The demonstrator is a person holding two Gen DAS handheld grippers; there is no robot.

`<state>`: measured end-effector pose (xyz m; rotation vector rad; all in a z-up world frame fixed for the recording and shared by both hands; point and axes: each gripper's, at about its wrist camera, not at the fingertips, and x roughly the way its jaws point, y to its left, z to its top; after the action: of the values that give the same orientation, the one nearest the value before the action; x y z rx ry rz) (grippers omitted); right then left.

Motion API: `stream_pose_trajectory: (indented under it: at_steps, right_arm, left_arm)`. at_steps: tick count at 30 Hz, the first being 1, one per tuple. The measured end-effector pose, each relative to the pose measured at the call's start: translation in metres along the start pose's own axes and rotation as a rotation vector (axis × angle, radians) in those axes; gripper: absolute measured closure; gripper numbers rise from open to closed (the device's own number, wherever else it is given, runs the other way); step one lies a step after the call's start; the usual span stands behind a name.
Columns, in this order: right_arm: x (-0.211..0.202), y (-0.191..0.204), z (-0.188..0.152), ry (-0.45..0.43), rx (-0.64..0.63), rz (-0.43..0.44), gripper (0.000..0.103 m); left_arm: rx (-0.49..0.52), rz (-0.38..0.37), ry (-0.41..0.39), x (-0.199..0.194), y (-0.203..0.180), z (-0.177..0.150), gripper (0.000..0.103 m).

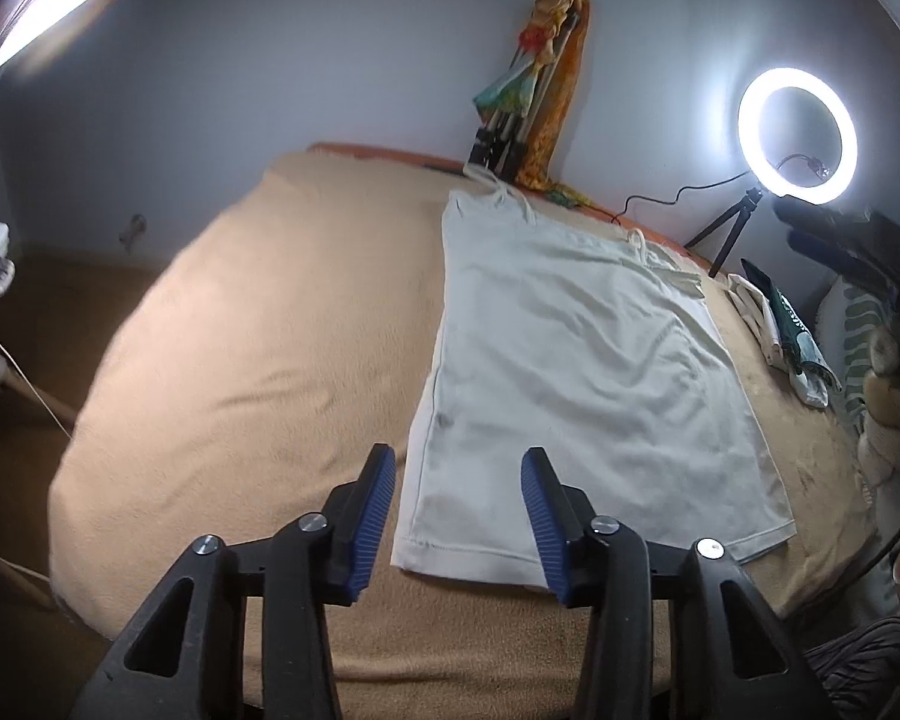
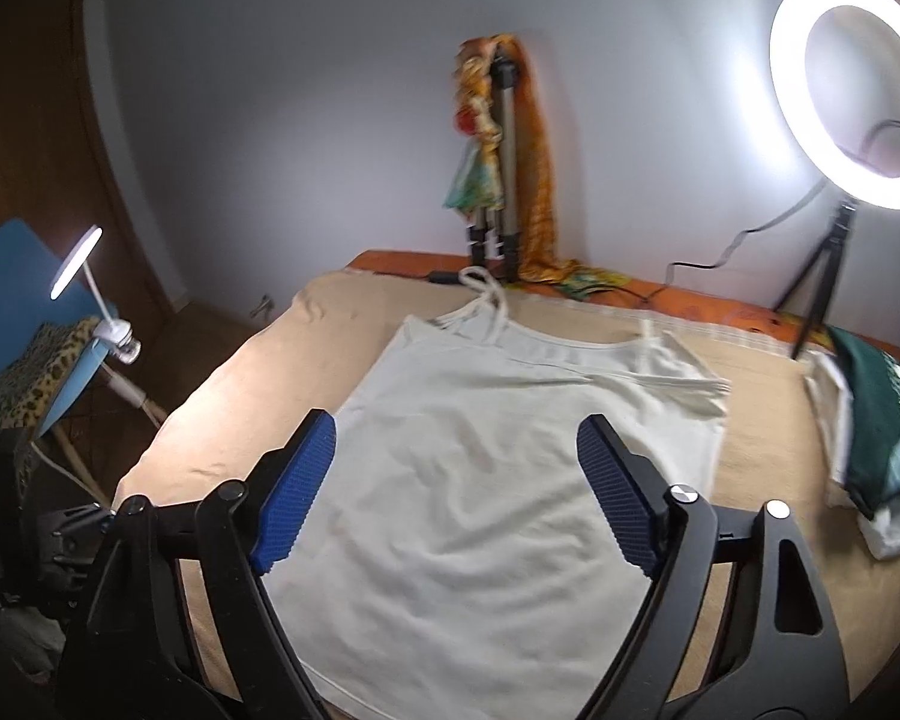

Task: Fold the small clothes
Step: 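Grasp the side edge of the white tank top with the left tool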

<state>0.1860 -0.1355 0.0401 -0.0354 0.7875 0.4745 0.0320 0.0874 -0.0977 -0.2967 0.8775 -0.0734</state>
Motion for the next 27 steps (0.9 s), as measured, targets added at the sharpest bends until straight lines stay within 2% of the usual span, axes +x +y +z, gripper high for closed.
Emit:
stream_pose_trajectory:
  at_steps: [6, 15, 20, 24, 27]
  right_arm:
    - [0.061, 0.020, 0.029, 0.079, -0.004, 0.088, 0.023]
    - [0.157, 0.038, 0.050, 0.221, 0.033, 0.138, 0.033]
    - [0.209, 0.041, 0.053, 0.302, 0.077, 0.147, 0.042]
    - [0.245, 0.044, 0.056, 0.344, 0.086, 0.134, 0.045]
    - [0.272, 0.047, 0.058, 0.381, 0.089, 0.113, 0.048]
  left_arm:
    - [0.005, -0.019, 0.087, 0.027, 0.002, -0.011, 0.064]
    - [-0.059, -0.011, 0.130, 0.045, 0.025, -0.010, 0.064]
    - [-0.088, -0.052, 0.174, 0.057, 0.030, -0.013, 0.073]
    - [-0.084, -0.062, 0.172, 0.058, 0.032, -0.012, 0.077]
    - [-0.100, -0.083, 0.174, 0.061, 0.035, -0.010, 0.085]
